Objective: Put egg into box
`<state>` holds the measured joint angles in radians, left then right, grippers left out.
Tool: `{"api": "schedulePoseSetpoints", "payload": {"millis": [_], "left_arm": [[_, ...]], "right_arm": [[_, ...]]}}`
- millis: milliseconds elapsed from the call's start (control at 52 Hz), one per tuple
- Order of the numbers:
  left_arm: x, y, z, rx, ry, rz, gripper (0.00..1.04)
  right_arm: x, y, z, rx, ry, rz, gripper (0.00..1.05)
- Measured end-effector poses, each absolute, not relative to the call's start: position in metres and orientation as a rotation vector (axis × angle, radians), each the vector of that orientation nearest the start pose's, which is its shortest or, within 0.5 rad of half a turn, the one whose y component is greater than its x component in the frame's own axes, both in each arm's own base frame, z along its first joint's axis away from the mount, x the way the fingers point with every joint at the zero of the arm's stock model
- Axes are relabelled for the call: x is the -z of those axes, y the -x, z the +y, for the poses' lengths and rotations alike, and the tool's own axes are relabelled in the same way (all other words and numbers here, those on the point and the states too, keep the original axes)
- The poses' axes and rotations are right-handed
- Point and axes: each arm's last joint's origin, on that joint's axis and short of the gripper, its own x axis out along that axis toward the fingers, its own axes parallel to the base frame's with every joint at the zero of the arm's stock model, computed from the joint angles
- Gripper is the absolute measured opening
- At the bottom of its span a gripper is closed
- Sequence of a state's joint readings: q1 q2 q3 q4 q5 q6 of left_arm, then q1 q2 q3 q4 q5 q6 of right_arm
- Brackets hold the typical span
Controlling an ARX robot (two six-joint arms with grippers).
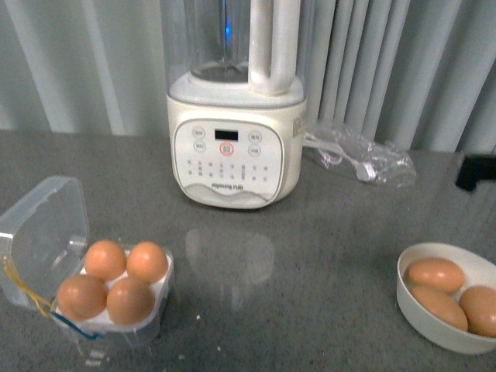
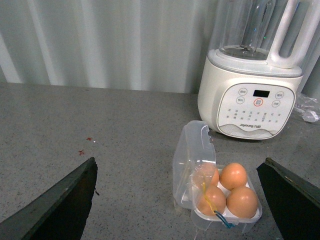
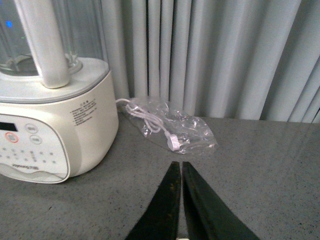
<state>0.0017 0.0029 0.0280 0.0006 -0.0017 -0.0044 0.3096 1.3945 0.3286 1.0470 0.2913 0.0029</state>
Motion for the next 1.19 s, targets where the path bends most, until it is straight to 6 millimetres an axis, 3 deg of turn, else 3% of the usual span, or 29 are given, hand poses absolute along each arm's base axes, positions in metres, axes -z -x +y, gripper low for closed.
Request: {"api": "schedulePoseSetpoints", "payload": {"millis": [231, 519, 865, 1192], "left_arm": [[-0.173, -0.096, 0.000, -0.002, 0.004, -0.026, 0.98], [-0.173, -0.096, 0.000, -0.002, 0.004, -0.027, 0.98], [-0.173, -0.096, 0.000, -0.003, 0.004, -0.027, 0.98], [-0.173, -0.096, 0.000, -0.002, 0.004, -0.027, 0.98]], "right_arm": [[-0.171, -0.199, 0.036, 0.000, 0.004, 0.017, 0.03], [-0.161, -0.169, 0.018, -0.003, 0.002, 0.017, 0.03], [-0.162, -0.145, 0.000, 0.003, 0.000, 0.017, 0.03], [-0.167, -0.127, 0.000, -0.002, 0.000, -0.001, 0.03]]}}
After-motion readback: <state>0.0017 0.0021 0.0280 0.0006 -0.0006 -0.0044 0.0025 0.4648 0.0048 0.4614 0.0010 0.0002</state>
